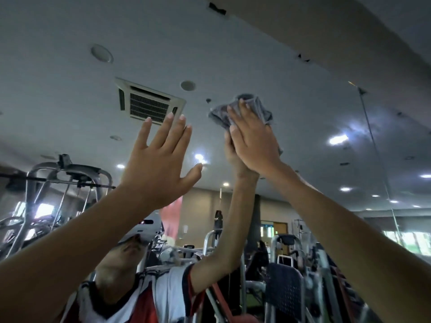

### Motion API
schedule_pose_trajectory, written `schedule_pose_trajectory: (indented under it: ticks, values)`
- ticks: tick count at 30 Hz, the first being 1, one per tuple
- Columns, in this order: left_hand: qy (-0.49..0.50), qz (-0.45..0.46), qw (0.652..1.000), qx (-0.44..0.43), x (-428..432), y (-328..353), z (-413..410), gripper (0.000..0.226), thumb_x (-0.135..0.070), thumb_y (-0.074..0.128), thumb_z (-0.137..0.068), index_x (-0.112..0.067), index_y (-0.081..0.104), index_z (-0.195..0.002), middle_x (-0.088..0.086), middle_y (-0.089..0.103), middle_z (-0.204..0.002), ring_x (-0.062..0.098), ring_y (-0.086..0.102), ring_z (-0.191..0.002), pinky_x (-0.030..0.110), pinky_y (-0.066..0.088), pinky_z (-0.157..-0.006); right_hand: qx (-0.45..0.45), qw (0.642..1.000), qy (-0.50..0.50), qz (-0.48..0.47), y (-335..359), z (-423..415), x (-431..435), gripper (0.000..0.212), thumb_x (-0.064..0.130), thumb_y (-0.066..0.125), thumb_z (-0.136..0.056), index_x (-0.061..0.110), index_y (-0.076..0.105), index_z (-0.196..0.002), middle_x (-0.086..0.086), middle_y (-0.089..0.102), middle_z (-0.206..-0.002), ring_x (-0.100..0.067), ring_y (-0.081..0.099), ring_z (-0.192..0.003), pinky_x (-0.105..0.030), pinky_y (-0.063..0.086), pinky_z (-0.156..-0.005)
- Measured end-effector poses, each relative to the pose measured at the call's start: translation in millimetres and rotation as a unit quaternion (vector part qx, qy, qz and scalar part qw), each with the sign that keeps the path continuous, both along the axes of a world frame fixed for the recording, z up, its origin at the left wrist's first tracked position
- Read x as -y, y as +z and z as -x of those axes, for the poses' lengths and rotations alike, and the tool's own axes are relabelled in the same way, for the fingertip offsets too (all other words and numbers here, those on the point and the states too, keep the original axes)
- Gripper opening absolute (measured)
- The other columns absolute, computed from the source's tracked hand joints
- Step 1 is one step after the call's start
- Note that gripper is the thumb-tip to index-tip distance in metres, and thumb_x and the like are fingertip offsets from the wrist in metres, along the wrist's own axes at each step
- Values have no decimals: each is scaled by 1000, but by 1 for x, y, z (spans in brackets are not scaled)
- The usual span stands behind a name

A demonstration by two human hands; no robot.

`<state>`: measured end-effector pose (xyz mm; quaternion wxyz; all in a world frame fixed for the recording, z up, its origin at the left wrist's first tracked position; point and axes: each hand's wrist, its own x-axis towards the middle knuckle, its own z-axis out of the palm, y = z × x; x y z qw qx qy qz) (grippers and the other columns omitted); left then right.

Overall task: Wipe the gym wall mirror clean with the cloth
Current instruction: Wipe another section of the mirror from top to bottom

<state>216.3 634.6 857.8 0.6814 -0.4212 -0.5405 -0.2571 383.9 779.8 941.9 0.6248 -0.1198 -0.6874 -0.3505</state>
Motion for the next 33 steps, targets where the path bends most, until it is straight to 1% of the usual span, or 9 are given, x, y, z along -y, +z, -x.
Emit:
schedule_pose_trajectory:
  ticks: [4, 7, 11, 17, 22, 25, 28, 30, 33]
  values:
    - [-16, 2, 1000, -13, 7, -15, 4, 76, -50, 22, -97, 1, 38, -149, 22, 35, -157, 36, 29, -148, 60, 20, -119, 83, 994, -37, -65, -79, -22, -28, 52, 31, 31, -105, 18, 33, -155, -4, 23, -163, -17, 21, -151, -40, 20, -119]
    - [-24, 7, 999, -24, 12, -25, 7, 72, -46, 26, -96, 2, 41, -148, 23, 37, -156, 37, 32, -147, 61, 22, -118, 2, 999, 11, 31, -84, -45, -48, 51, 35, 23, -105, 19, 30, -153, -5, 23, -163, -19, 15, -153, -52, 21, -122]
    - [-31, 10, 999, -22, 15, -39, 9, 70, -45, 27, -96, 1, 42, -148, 22, 37, -156, 36, 31, -147, 61, 23, -118, -95, 978, 41, 183, -38, -29, -21, 61, 39, 21, -100, 15, 29, -156, -8, 20, -165, -25, 15, -153, -52, 18, -122]
    - [-23, 6, 1000, -17, 18, -54, 12, 69, -45, 28, -98, -1, 39, -150, 20, 35, -157, 35, 29, -149, 59, 21, -119, 6, 999, 29, 16, -84, 18, 18, 51, 35, 19, -105, 21, 28, -153, 0, 16, -162, -15, 8, -152, -47, 19, -122]
    - [-6, 14, 1000, -9, 22, -68, 15, 68, -44, 27, -99, -2, 37, -152, 19, 32, -160, 33, 25, -150, 56, 17, -121, 117, 989, -78, -38, -151, -42, -29, 55, 35, 28, -103, 27, 17, -157, -3, 14, -165, -12, 3, -154, -46, 16, -120]
    - [1, 14, 1000, 5, 22, -70, 13, 68, -45, 22, -101, -3, 32, -154, 19, 28, -161, 33, 22, -151, 55, 14, -122, 36, 993, -75, 86, -139, -62, -43, 59, 49, 18, -103, 27, 14, -157, -2, 9, -166, -12, -2, -154, -59, 23, -119]
    - [4, 12, 1000, 11, 22, -77, 11, 68, -45, 20, -102, -4, 31, -154, 19, 26, -162, 32, 20, -152, 55, 13, -122, -54, 982, -21, 178, -108, -34, -24, 66, 57, 6, -96, 24, 11, -154, -2, 7, -166, -14, -1, -153, -50, 11, -124]
    - [4, 13, 1000, 6, 22, -86, 14, 68, -45, 21, -101, -4, 32, -154, 19, 27, -162, 33, 20, -152, 55, 12, -122, -81, 982, -2, 169, -105, -9, -5, 61, 54, 4, -97, 26, 10, -151, -2, 7, -165, -12, -1, -152, -42, 3, -126]
    - [-5, 21, 1000, -3, 26, -91, 16, 69, -45, 23, -99, -4, 35, -153, 19, 30, -160, 33, 23, -151, 54, 10, -122, -37, 996, 9, 75, -142, 10, 14, 51, 42, 11, -107, 22, 21, -153, -4, 14, -164, -16, 6, -152, -42, 8, -124]
